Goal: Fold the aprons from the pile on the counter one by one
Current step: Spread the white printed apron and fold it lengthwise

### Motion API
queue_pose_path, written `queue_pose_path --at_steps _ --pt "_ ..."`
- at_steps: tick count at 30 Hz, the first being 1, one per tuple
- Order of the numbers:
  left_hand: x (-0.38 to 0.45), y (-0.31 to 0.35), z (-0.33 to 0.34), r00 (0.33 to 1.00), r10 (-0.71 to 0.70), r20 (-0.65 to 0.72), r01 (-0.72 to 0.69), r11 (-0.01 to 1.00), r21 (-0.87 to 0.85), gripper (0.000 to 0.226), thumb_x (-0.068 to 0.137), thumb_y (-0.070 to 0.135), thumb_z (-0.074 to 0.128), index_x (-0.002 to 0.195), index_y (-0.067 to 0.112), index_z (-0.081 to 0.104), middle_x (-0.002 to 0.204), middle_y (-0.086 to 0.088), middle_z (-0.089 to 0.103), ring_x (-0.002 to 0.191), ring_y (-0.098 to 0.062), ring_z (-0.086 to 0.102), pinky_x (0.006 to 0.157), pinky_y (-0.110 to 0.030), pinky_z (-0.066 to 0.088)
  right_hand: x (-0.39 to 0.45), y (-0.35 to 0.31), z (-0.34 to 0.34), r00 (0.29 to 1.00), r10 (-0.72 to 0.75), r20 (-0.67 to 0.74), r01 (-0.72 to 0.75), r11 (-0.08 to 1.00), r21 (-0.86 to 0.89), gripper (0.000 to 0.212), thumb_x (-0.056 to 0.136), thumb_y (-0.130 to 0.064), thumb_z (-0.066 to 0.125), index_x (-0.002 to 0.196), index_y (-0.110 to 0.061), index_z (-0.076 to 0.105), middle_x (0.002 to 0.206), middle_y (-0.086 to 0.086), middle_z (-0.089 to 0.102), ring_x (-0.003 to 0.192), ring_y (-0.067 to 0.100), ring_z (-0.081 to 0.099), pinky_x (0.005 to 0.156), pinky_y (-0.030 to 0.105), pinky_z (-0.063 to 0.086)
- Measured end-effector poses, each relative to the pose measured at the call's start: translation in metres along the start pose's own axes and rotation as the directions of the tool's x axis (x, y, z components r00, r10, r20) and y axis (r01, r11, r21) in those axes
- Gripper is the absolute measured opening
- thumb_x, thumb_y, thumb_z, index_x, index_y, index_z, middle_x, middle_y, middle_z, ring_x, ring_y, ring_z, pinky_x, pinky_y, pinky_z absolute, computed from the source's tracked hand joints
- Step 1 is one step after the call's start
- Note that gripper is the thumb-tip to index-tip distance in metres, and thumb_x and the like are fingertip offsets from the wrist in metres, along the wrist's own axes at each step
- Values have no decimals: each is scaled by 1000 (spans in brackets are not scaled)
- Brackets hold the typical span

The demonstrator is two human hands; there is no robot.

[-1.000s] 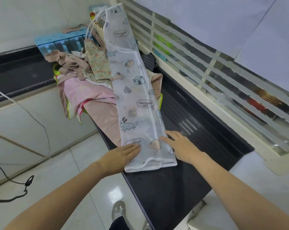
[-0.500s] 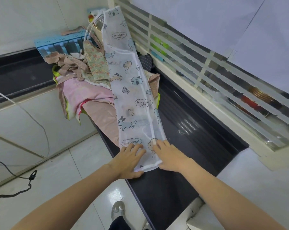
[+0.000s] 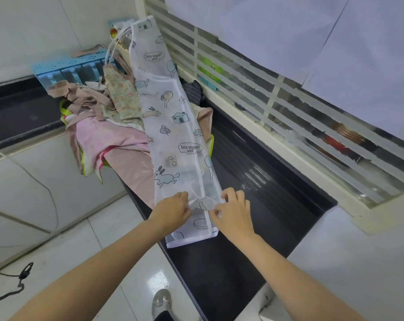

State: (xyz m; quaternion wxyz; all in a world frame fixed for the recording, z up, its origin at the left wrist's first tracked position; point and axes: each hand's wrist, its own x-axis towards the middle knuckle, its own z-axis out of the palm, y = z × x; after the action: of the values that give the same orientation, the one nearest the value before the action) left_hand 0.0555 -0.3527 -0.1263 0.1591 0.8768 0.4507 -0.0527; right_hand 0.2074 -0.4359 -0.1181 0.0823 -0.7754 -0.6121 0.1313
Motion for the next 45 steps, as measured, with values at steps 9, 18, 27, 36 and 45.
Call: queue_pose_path --at_steps 9,18,27,36,45 --pt "-4 7 -2 915 278 -294 -242 958 154 14 77 25 38 69 14 43 61 4 38 52 -12 29 42 -14 16 10 -20 27 925 318 206 -304 948 -95 42 92 -43 54 121 -14 56 143 8 22 133 30 20 110 44 23" --pt "-6 -12 13 809 531 -252 -410 817 406 16 71 26 42 65 14 50 63 1 48 54 -19 46 66 -27 31 11 -34 44 895 414 166 -406 910 -78 44 86 -46 62 117 -14 56 139 6 19 125 31 27 103 46 32" --pt "-2 -11 7 807 578 -119 -501 778 378 12 66 25 43 61 16 51 58 4 47 53 -16 47 70 -25 39 6 -26 37 940 337 62 -328 938 -114 19 96 -15 50 112 -9 58 144 10 21 114 28 40 92 35 40" --pt "-9 -1 19 834 536 -132 -480 822 308 17 62 34 38 60 20 48 62 8 46 57 -13 45 64 -25 40 -9 -7 40 983 1 -182 -52 960 -275 41 29 1 92 52 -7 58 119 14 58 93 38 62 68 45 54" --pt "-3 3 25 915 362 -179 -318 918 235 18 58 35 57 59 18 51 75 3 48 72 -18 45 54 -32 48 -6 10 45 904 132 -406 -72 985 160 35 60 2 82 70 -8 50 106 7 51 74 21 56 49 23 45"
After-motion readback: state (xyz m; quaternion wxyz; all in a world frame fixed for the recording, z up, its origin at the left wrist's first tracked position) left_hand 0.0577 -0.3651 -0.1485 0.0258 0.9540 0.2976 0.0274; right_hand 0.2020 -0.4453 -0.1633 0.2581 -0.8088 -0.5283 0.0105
